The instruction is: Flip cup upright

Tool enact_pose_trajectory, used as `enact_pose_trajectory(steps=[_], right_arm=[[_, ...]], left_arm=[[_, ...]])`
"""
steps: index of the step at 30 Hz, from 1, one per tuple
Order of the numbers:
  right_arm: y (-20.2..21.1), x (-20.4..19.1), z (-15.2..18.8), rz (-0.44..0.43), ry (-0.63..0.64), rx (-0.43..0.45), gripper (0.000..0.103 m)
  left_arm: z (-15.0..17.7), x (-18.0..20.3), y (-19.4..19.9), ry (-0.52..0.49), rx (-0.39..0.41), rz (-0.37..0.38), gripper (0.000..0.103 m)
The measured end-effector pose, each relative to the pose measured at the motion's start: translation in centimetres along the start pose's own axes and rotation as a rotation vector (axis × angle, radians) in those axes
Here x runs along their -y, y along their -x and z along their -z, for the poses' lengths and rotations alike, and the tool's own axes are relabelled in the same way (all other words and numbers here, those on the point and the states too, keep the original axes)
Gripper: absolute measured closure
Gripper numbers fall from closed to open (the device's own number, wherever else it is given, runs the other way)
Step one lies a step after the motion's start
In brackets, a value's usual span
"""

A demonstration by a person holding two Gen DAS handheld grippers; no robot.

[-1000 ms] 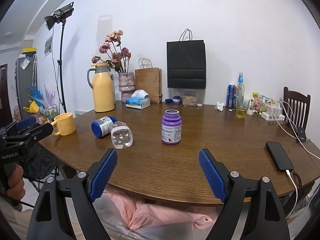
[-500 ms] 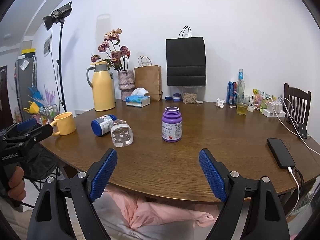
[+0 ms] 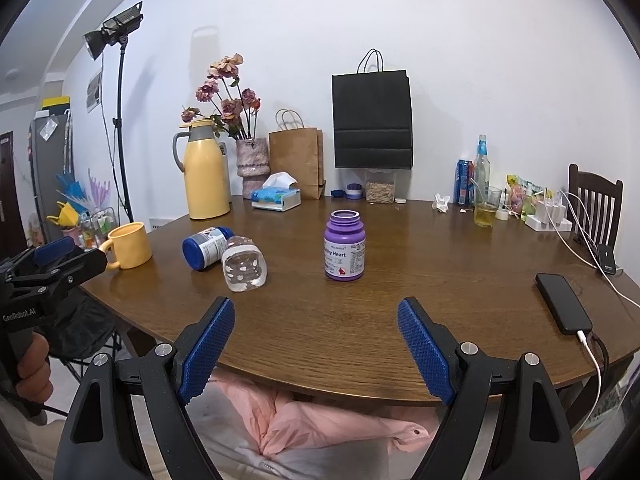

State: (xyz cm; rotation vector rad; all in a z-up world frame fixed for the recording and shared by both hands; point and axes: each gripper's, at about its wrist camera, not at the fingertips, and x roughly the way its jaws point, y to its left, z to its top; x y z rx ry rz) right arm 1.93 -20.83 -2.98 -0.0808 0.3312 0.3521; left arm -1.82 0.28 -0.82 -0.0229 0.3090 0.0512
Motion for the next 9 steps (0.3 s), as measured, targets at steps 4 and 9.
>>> enact_pose_trajectory(steps=[4,9], right_arm=[[-0.05,0.07,-0.06,0.001,-0.004,-0.001,0.015],[-0.05,0.00,0.00,0.006,-0.001,0.003,0.015]], left_arm=[[0.04,-0.03,0.01,-0.002,-0.001,-0.001,0.000],[0.09,-0.04,-0.02,0.006,0.000,0.007,0.000]])
